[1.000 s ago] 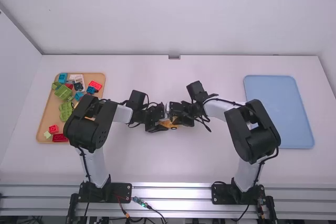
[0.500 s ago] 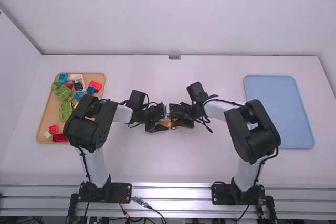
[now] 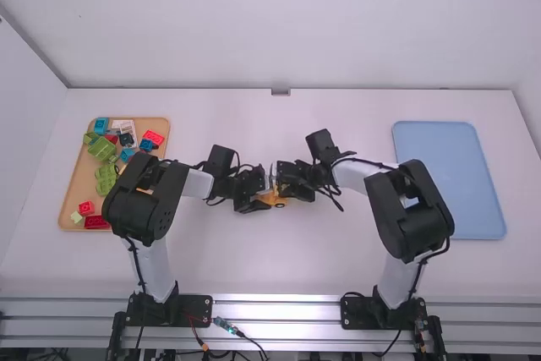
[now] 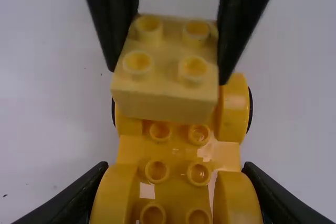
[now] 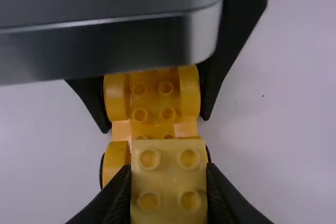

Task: Assemble lego blocks to make yellow taxi

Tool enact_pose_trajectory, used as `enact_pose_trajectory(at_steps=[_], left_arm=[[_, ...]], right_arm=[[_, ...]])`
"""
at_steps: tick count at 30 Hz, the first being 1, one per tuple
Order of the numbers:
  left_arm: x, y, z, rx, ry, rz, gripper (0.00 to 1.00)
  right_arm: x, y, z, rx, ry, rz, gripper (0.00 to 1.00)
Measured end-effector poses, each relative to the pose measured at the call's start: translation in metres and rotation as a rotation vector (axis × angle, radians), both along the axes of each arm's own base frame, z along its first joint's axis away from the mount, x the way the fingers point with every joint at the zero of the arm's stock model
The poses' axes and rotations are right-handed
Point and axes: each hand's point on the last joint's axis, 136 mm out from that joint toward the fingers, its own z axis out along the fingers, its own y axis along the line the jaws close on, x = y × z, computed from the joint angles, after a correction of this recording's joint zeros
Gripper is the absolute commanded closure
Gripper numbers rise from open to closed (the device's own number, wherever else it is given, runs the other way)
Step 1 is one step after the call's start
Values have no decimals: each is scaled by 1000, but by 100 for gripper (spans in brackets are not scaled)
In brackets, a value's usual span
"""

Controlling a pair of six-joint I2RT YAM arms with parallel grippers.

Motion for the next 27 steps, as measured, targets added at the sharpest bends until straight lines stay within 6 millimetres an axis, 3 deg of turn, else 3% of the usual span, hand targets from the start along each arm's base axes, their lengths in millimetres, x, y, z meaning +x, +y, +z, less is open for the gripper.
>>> enact_pose_trajectory(at_steps=[14, 27], left_arm=[[-3, 0, 0, 11, -1, -25, 98], [-3, 0, 0, 7, -5, -26, 98]], right_arm=[[1, 14, -3, -12, -43, -8, 100], [2, -2, -6, -44, 33, -71, 100]])
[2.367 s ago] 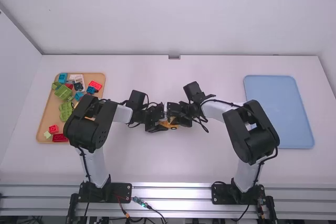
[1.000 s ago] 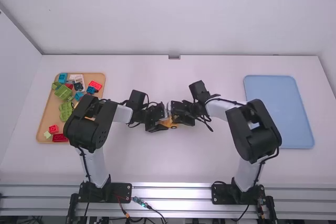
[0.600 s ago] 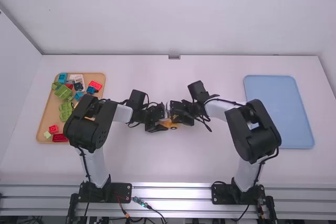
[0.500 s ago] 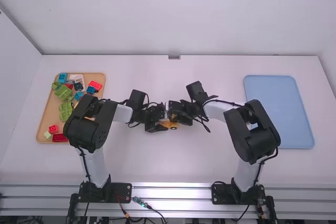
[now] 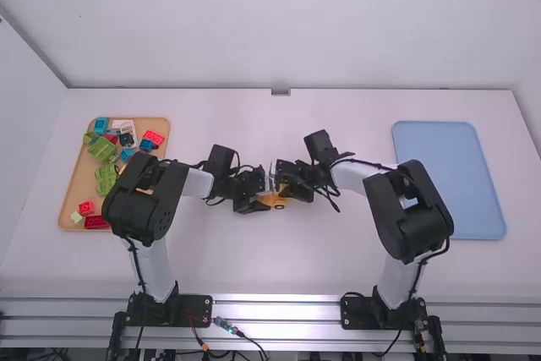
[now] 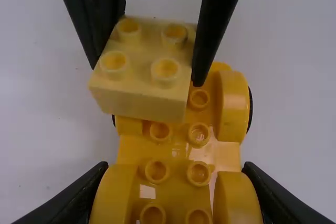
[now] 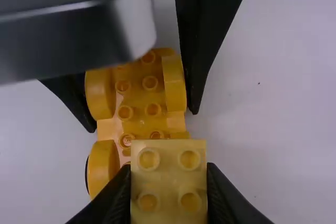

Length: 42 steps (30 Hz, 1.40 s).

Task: Assemble lego blocks to make yellow taxi

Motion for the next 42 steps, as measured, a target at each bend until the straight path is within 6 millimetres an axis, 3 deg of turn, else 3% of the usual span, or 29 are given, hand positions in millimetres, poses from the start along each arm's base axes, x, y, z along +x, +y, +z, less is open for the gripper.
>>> enact_pose_trajectory(at_steps=[8, 19, 23, 33, 42], left_arm=[[-1, 0, 0, -2, -1, -4, 98], [-1, 0, 0, -3, -2, -7, 98], [-1, 0, 0, -3, -2, -7, 98], [-2, 0, 0, -3, -1, -7, 98], [-1, 0, 0, -3, -2, -7, 98]], right_arm=[[-4, -2, 0, -10, 16, 9, 100], [-12, -24, 32, 91, -74, 13, 100], [-16, -29, 28, 102, -63, 10, 100], [-26, -2, 27, 87, -95, 62, 100], [-24, -11, 24, 69, -80, 36, 100]])
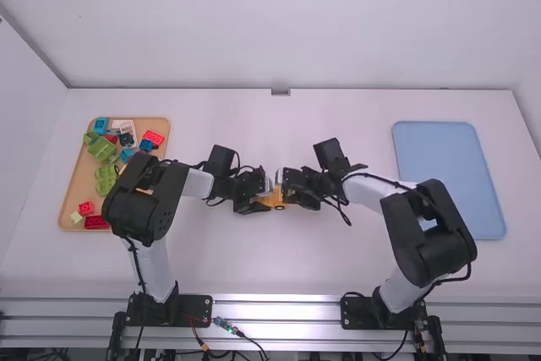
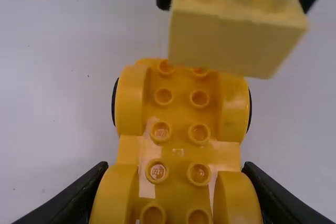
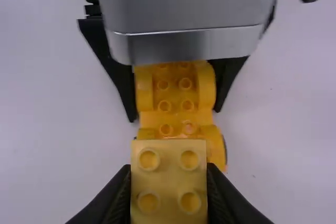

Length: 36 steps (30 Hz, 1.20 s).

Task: Assemble lego blocks to make yellow taxi

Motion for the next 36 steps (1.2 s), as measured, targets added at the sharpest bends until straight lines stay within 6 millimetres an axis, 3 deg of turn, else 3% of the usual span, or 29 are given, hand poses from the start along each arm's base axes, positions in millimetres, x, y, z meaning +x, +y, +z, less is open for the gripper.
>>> enact_pose_trajectory(at_steps=[9, 15, 19, 36], left_arm=[[0, 0, 0, 0, -1, 0, 98], [0, 0, 0, 0, 0, 0, 98], [0, 0, 0, 0, 0, 0, 98], [0, 0, 0, 0, 0, 0, 98]], right_arm=[[10, 1, 1, 3, -26, -31, 100], [16, 1, -14, -49, 56, -50, 100], [15, 0, -18, -91, 111, -22, 100], [15, 7, -18, -68, 63, 18, 100]])
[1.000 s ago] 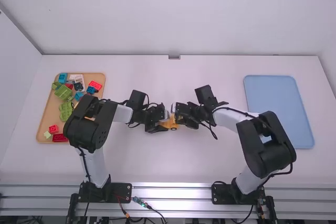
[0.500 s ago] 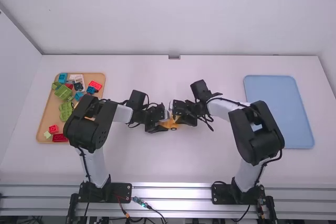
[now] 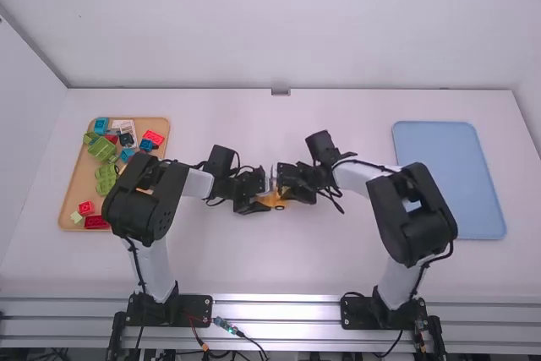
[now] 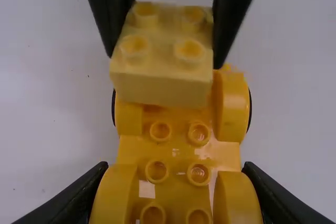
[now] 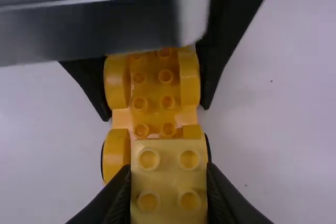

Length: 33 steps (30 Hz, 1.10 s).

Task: Assemble lego blocks to make yellow taxi

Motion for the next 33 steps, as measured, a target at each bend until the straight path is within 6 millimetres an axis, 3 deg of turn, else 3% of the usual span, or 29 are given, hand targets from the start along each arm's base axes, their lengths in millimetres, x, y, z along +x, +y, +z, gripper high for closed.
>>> enact_pose_trajectory(at_steps=[8, 33], left_arm=[[0, 0, 0, 0, 0, 0, 98], [0, 0, 0, 0, 0, 0, 98]], right_arm=[[-6, 13, -2, -22, -25, 31, 100], [-5, 9, -3, -30, -9, 9, 100]])
